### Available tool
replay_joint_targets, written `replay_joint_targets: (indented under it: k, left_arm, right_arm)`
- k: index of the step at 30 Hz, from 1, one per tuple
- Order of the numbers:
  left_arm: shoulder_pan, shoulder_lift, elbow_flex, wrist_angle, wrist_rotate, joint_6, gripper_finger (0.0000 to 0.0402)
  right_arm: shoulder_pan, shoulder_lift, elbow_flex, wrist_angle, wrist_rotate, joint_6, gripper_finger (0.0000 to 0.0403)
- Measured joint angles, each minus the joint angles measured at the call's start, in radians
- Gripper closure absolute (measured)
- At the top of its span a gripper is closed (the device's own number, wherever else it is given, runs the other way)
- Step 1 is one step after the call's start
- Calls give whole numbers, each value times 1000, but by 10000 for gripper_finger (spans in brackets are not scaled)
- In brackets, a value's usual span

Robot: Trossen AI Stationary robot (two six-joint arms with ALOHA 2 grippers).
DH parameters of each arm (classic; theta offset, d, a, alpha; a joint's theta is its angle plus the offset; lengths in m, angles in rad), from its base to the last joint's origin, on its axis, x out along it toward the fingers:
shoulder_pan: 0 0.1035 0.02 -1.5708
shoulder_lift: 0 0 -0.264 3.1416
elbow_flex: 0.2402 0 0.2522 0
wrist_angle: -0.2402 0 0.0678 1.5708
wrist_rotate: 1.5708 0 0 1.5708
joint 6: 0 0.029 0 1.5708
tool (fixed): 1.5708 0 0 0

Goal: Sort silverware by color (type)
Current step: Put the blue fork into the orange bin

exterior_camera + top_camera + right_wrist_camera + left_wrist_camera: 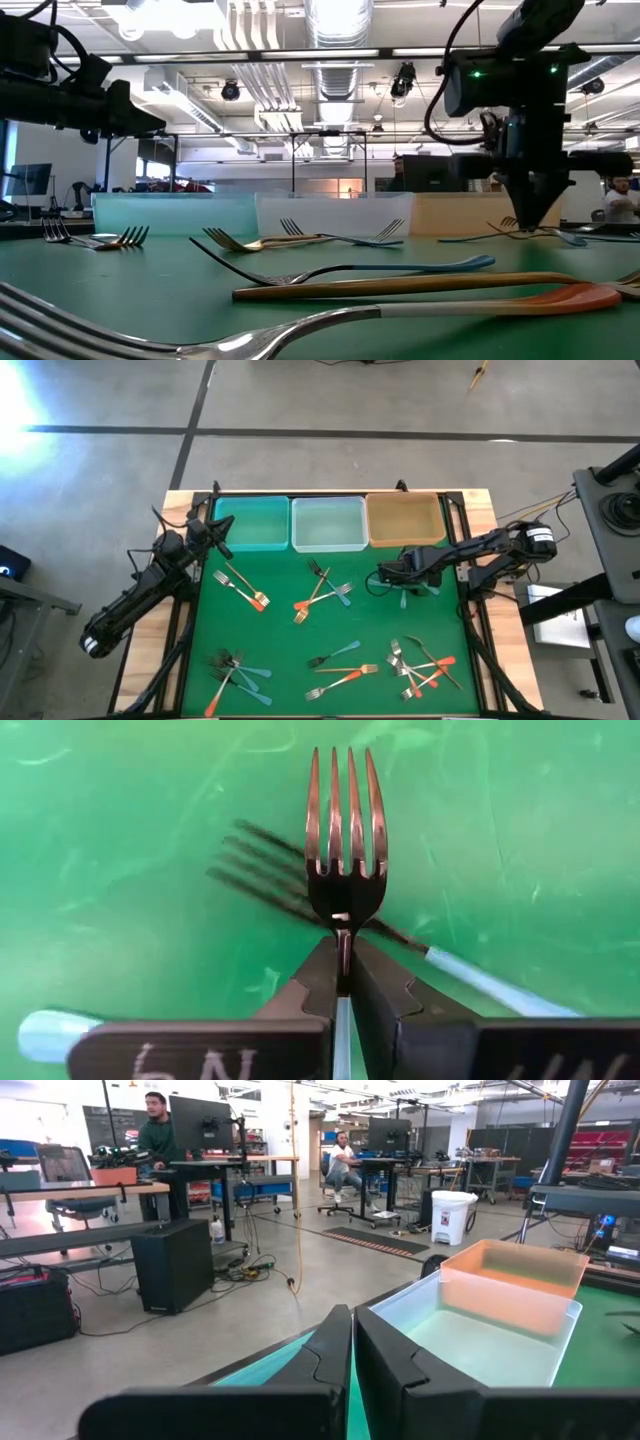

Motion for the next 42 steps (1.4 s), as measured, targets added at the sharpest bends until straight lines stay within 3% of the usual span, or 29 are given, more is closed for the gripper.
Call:
replay_joint_targets:
  k: [8, 15, 20, 25, 28, 32, 38, 42]
  left_arm:
    - [0, 0, 0, 0, 0, 0, 401]
    - [0, 0, 0, 0, 0, 0, 401]
    - [0, 0, 0, 0, 0, 0, 401]
    - [0, 0, 0, 0, 0, 0, 401]
    - [0, 0, 0, 0, 0, 0, 401]
    - [0, 0, 0, 0, 0, 0, 401]
    - [0, 0, 0, 0, 0, 0, 401]
    - [0, 0, 0, 0, 0, 0, 401]
  right_arm:
    - [2, -40, 8, -14, 49, 21, 393]
    - [1, -121, 9, -77, 213, 19, 393]
    - [1, -193, 9, -169, 440, 17, 393]
    - [0, -264, 9, -181, 736, -11, 393]
    - [-14, -279, 10, -164, 922, -119, 393]
    - [-58, -267, 10, -82, 1091, -438, 393]
    - [-149, -227, 10, 122, 1164, -851, 389]
    - [-198, -193, 10, 217, 1163, -1022, 387]
